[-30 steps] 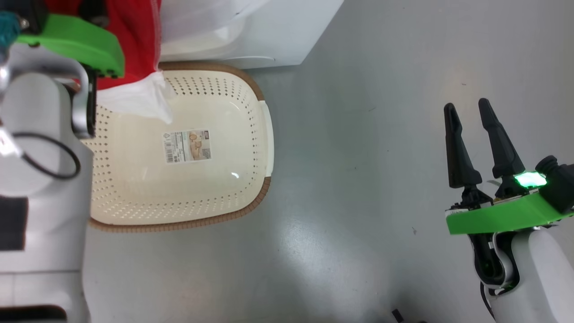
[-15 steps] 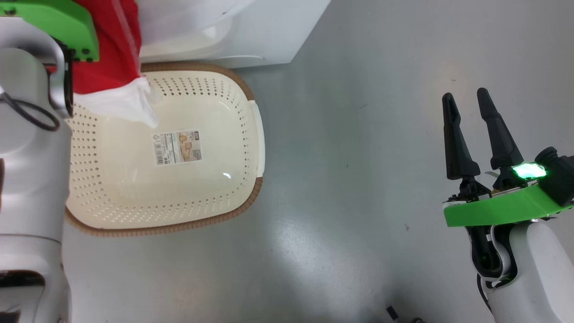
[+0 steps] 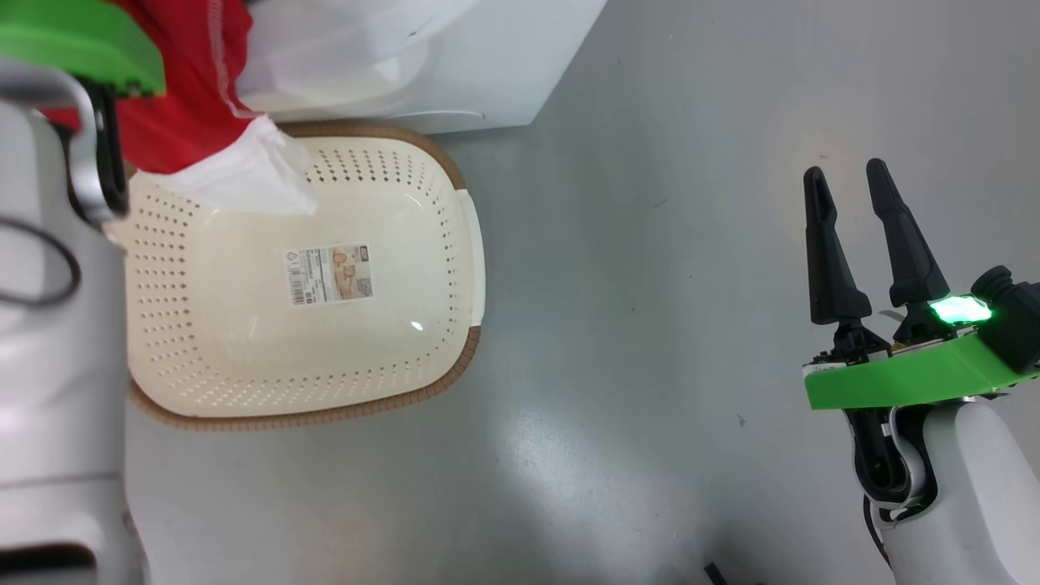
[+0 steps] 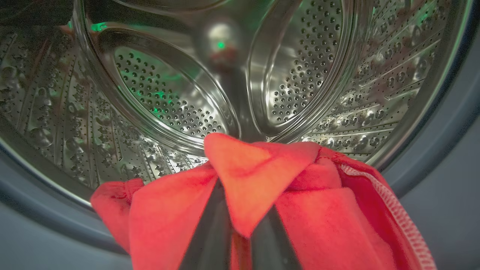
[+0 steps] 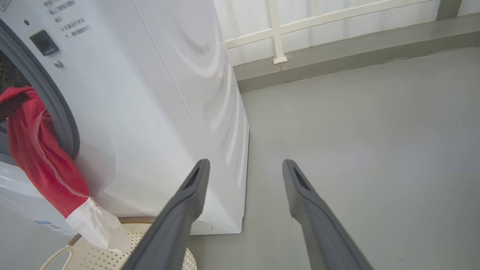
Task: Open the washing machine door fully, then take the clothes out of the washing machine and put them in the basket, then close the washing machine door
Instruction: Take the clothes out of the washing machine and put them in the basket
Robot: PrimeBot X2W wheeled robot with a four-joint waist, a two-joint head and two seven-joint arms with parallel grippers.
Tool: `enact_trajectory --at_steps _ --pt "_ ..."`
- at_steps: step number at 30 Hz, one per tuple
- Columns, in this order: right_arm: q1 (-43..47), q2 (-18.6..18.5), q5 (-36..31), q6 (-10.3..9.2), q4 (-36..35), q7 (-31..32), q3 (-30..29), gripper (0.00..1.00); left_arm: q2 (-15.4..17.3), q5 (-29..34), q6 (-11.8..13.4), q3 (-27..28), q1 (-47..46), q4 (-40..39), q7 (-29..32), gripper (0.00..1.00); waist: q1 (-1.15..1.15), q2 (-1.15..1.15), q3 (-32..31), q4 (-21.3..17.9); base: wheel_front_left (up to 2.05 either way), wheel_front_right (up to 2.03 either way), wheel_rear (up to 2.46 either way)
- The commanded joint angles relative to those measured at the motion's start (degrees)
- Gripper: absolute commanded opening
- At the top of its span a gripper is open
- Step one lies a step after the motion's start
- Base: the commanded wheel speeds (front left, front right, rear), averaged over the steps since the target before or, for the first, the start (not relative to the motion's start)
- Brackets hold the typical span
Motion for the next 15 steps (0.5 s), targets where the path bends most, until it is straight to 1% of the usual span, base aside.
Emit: enact_trajectory --at_steps 1,6,11,15 --pt "0.79 -0.11 0.08 0.37 -1.29 -0.36 0.80 1.00 1.92 -0.40 0.16 1.38 2.60 -4.26 -0.31 0.00 0.00 0.00 -0.27 0.20 0.00 0.00 0.00" --pt "1.21 -0.47 0.06 0.37 -1.35 -0.36 0.60 1.00 0.24 -0.95 -0.03 3.86 8.65 -16.23 -0.32 0.00 0.00 0.00 -0.90 0.63 0.00 0.00 0.00" --pt "1.82 -0.66 -0.12 0.37 -1.40 -0.36 0.80 1.00 -1.97 -0.90 -0.99 6.07 14.57 -26.97 -0.32 0.00 0.00 0.00 -1.82 1.13 0.00 0.00 0.00" --pt "2.26 -0.74 -0.21 0.37 -1.36 -0.36 1.03 1.00 -3.60 -1.09 -2.03 7.56 18.83 -33.72 -0.32 0.00 0.00 0.00 -2.57 1.54 0.00 0.00 0.00"
